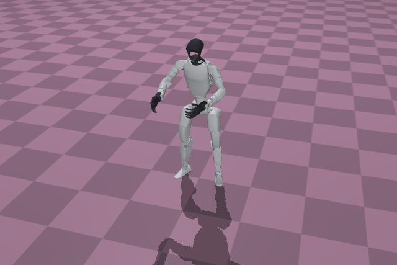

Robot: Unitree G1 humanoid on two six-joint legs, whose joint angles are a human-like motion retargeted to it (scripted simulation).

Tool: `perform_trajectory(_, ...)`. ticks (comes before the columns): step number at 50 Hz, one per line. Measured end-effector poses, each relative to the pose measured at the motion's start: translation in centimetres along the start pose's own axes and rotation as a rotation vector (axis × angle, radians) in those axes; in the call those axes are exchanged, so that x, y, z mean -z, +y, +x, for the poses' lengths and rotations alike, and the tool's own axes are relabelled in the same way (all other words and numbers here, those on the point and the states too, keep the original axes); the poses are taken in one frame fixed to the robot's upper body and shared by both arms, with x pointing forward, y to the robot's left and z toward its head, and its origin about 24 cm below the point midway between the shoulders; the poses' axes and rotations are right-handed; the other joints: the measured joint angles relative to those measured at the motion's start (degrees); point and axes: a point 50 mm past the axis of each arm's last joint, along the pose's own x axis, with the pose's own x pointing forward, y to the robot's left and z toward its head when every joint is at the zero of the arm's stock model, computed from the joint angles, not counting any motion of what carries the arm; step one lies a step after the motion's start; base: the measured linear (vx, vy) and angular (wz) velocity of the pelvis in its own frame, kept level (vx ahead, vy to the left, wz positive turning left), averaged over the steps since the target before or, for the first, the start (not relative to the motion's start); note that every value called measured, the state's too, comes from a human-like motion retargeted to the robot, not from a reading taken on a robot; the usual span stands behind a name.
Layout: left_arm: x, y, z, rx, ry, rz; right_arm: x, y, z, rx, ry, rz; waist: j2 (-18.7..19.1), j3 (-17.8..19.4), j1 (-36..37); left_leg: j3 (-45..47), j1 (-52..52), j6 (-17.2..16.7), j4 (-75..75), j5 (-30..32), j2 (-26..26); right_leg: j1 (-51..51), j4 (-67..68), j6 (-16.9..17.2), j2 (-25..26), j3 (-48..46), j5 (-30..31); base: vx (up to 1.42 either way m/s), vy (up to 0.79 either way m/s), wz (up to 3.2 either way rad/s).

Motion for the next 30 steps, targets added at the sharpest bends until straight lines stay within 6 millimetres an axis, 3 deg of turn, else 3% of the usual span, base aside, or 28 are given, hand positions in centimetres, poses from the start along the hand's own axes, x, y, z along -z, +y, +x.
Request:
perform_trajectory(5, -2.3, 0.0, 3.3, -0.115, -0.015, -0.019, -1.6, -0.3, 2.8, 0.119, 0.02, 0.071, 0.65, 0.68, -0.28, 0.17, -0.25, -0.01, -0.52, 0.75, 0.04, -0.26, -0.45, 0.1, 0.18, -0.34, 0.77, 0.0, 0.0, 0.0)
perform_trajectory(8, -4.4, 0.3, 5.4, -0.25, -0.024, 0.02, -3.5, -0.4, 4.6, 0.202, 0.015, 0.128, 1.04, 0.9, -0.53, 0.22, -0.35, -0.16, -0.97, 1.41, 0.0, -0.37, -0.7, 0.14, 0.25, -0.66, 1.25, 0.0, 0.0, 0.0)
perform_trajectory(13, -8.9, 1.0, 7.5, -0.478, -0.05, 0.121, -8.9, -0.7, 7.0, 0.369, -0.055, 0.179, 1.57, 0.87, -0.65, 0.57, -0.48, -0.46, -1.39, 2.27, -0.03, -0.62, -0.97, 0.34, 0.3, -0.94, 1.95, 0.0, 0.0, 0.0)
perform_trajectory(17, -13.0, 0.6, 8.2, -0.527, -0.124, 0.188, -13.7, -0.2, 8.0, 0.415, -0.133, 0.187, 1.81, 0.5, -0.27, 1.14, -0.5, -0.52, -1.23, 2.42, 0.06, -0.76, -1.07, 0.51, 0.38, -0.84, 2.3, 0.03, 0.0, -0.05)
perform_trajectory(20, -15.9, -0.4, 8.3, -0.465, -0.228, 0.252, -17.2, 0.8, 8.0, 0.374, -0.235, 0.127, 1.89, 0.03, 0.15, 1.58, -0.44, -0.46, -0.9, 2.23, 0.16, -0.78, -1.07, 0.67, 0.44, -0.69, 2.4, 0.06, 0.0, -0.11)
perform_trajectory(24, -18.7, -2.1, 7.4, -0.324, -0.419, 0.38, -20.8, 2.8, 6.9, 0.291, -0.454, -0.083, 2.09, -0.97, 0.69, 2.08, -0.36, -0.43, -0.53, 1.92, 0.57, -0.85, -0.97, 0.7, 0.82, -0.57, 2.3, 0.07, -0.02, -0.09)
perform_trajectory(30, -19.8, -4.8, 3.4, -0.146, -0.739, 0.753, -22.8, 5.9, 2.7, 0.204, -0.871, -0.584, 2.47, -2.88, 1.03, 2.47, -0.43, -0.63, -0.33, 1.57, 1.26, -1.2, -0.63, 0.7, 1.51, -0.65, 1.86, 0.06, -0.02, -0.04)
